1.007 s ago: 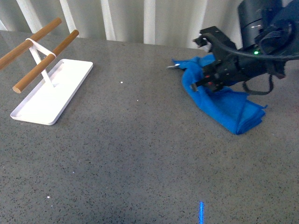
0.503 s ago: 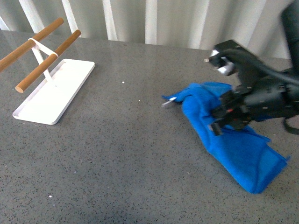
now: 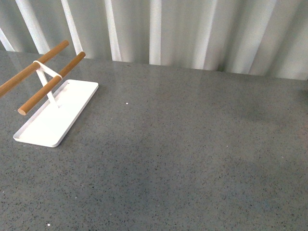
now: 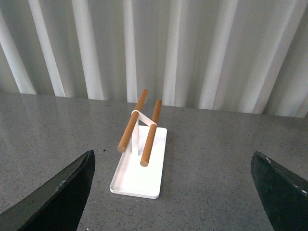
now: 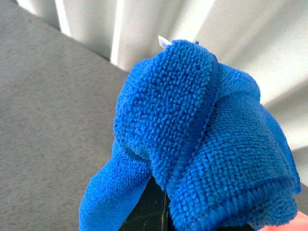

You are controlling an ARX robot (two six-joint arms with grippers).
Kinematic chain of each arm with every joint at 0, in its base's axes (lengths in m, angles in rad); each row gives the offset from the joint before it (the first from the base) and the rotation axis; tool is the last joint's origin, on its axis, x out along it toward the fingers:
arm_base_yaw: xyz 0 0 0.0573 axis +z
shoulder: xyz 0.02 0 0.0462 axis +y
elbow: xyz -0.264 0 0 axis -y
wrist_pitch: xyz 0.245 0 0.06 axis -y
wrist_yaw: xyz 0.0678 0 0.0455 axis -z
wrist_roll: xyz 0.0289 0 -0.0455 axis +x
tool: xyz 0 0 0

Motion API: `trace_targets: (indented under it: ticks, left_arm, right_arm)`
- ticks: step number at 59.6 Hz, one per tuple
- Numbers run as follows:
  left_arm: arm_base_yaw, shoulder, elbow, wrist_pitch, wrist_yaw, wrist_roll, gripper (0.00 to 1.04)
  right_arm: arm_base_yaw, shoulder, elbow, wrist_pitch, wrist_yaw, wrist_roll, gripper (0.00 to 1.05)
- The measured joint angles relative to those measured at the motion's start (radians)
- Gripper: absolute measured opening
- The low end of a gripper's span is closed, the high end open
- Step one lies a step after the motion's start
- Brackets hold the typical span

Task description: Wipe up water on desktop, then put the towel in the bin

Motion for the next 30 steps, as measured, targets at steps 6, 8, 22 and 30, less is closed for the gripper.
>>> trace_targets:
  ticks: [6,8,22,30]
  left_arm:
    - [0.000,0.000,0.000,0.000,0.000,0.000,0.98]
    - [0.000,0.000,0.000,0.000,0.000,0.000,0.98]
    - [0.000,0.000,0.000,0.000,0.000,0.000,0.98]
    - [0.000,0.000,0.000,0.000,0.000,0.000,0.98]
  right_arm:
    - [-0.096,0.031,0.116,-0.073,-0.009,0.005,0.04]
    - [-0.121,0.045,0.143,-0.098,-0.022,0.014,0.04]
    - [-0.269,0.162,0.251,-0.188,-0.064,0.082,0.04]
    - [-0.319,0.224,0.230,-0.176,-0.052,0.098,0.04]
